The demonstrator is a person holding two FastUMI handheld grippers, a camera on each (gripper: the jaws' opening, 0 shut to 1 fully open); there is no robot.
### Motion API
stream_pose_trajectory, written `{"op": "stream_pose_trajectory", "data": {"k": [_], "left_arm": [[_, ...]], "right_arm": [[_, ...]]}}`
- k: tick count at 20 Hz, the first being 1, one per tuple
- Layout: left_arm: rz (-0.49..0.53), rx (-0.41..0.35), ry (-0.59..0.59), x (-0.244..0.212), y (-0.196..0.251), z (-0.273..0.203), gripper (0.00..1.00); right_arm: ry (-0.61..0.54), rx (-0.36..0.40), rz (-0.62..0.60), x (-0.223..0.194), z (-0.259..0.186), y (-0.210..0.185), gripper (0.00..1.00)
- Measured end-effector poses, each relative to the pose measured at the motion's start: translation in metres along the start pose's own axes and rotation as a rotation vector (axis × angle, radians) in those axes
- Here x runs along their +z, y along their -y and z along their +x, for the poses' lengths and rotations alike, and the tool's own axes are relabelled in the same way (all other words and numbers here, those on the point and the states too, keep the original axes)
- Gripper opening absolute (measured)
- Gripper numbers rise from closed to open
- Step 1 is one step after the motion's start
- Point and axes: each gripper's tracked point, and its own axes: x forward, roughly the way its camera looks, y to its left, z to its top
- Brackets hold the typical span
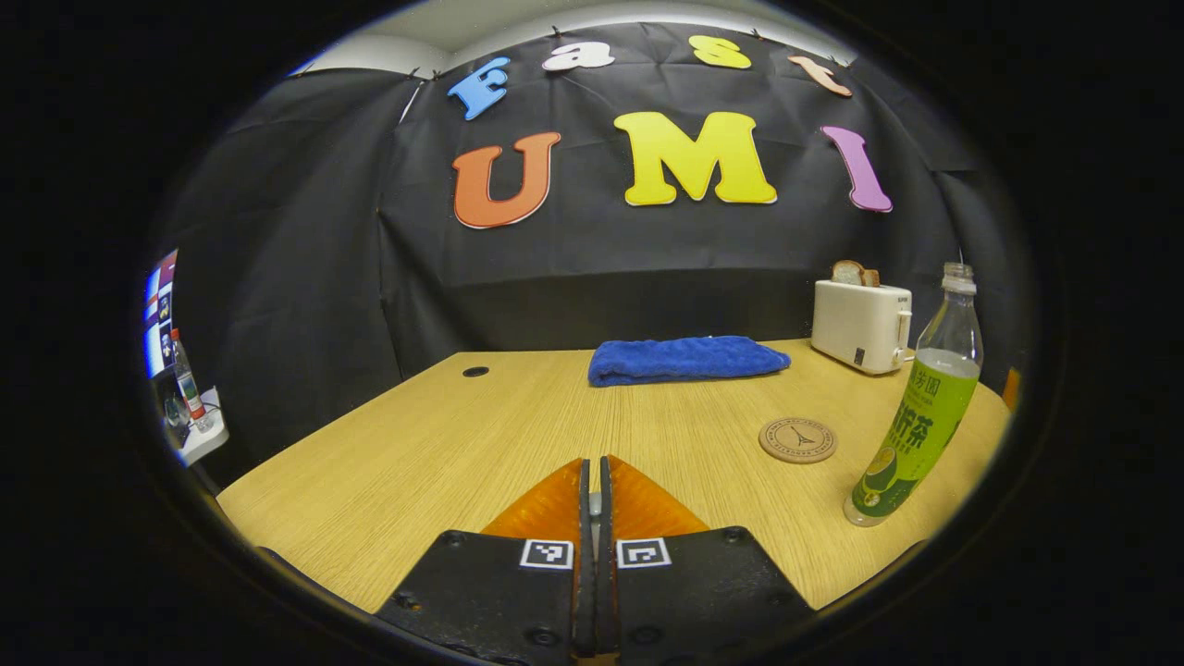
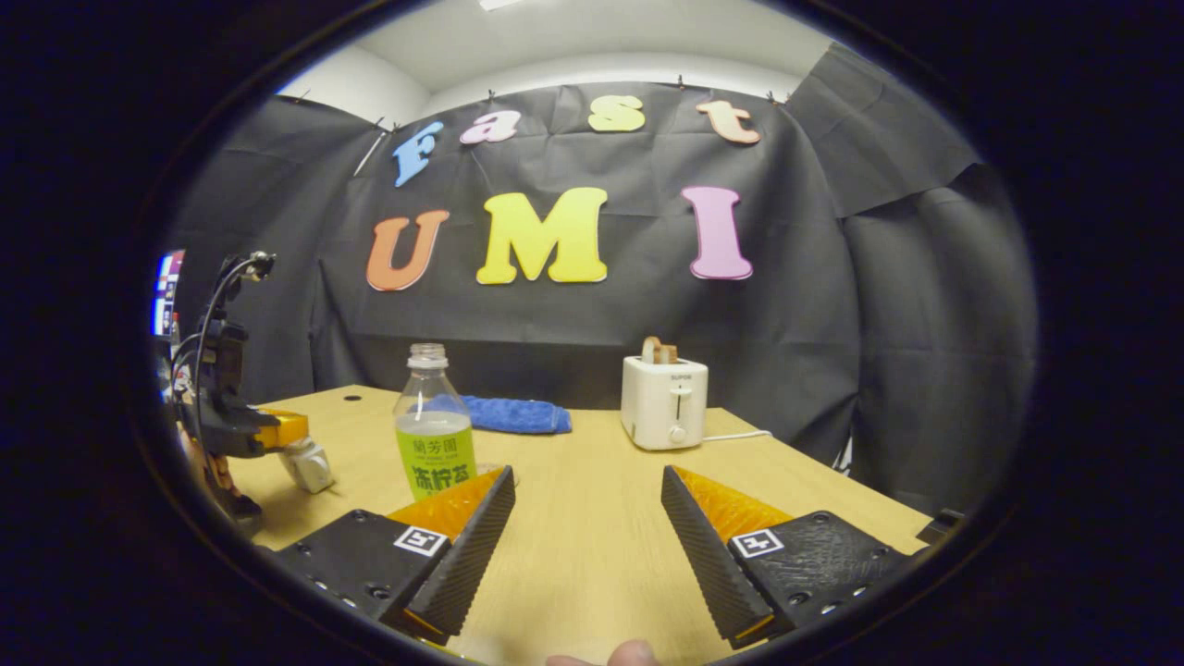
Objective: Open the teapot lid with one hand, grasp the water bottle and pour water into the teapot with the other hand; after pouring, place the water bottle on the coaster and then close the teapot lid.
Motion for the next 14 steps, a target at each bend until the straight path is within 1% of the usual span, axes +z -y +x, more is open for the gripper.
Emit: {"op": "stream_pose_trajectory", "data": {"k": [1, 2, 3, 8, 10, 11, 12, 13, 14], "left_arm": [[-0.008, -0.010, 0.010, 0.005, 0.000, -0.003, 0.03], [-0.009, -0.013, 0.023, 0.011, -0.001, -0.006, 0.03], [-0.006, -0.015, 0.037, 0.017, -0.002, -0.010, 0.03], [0.020, -0.011, 0.093, 0.035, -0.007, -0.033, 0.03], [0.019, -0.025, 0.099, 0.036, -0.006, -0.043, 0.03], [0.018, -0.028, 0.103, 0.036, -0.007, -0.047, 0.03], [0.018, -0.026, 0.111, 0.037, -0.010, -0.050, 0.03], [0.017, -0.022, 0.117, 0.037, -0.014, -0.056, 0.02], [0.013, -0.017, 0.121, 0.037, -0.017, -0.059, 0.03]], "right_arm": [[0.002, 0.015, 0.004, 0.000, 0.000, -0.004, 0.95], [0.005, 0.033, 0.010, 0.001, -0.001, -0.008, 0.98], [0.006, 0.055, 0.014, 0.001, -0.003, -0.014, 0.95], [-0.025, 0.167, -0.010, -0.008, -0.008, -0.053, 0.95], [-0.050, 0.204, -0.006, -0.013, -0.004, -0.068, 0.96], [-0.064, 0.217, -0.006, -0.016, 0.000, -0.075, 0.95], [-0.078, 0.225, -0.009, -0.018, 0.005, -0.082, 0.98], [-0.096, 0.233, -0.008, -0.022, 0.012, -0.091, 0.95], [-0.103, 0.235, -0.003, -0.023, 0.019, -0.096, 0.96]]}}
